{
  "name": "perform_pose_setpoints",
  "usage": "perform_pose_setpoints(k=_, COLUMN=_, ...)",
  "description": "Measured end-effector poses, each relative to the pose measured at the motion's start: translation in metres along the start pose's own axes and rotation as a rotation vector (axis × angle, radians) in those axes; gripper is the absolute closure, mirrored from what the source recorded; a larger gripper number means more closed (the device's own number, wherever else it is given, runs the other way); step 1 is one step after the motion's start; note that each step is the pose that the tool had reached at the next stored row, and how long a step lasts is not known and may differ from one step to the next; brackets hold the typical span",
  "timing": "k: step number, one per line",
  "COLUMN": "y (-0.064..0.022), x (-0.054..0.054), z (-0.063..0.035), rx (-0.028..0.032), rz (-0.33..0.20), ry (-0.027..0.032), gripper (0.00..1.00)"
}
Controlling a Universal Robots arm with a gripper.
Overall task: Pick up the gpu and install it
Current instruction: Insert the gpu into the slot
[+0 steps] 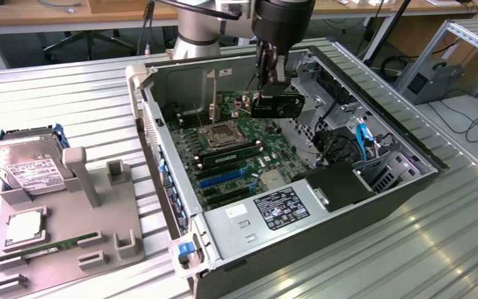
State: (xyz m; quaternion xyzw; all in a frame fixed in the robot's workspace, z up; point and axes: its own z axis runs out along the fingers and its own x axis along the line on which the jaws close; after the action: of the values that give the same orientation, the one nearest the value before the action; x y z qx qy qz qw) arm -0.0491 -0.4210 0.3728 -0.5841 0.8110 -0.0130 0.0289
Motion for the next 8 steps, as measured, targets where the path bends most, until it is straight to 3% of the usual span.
perform_pose_setpoints(k=8, y=0.0000, x=0.0000, z=0.0000, rx=-0.0009, rz=-0.028, ry=-0.0015, gripper=0.74)
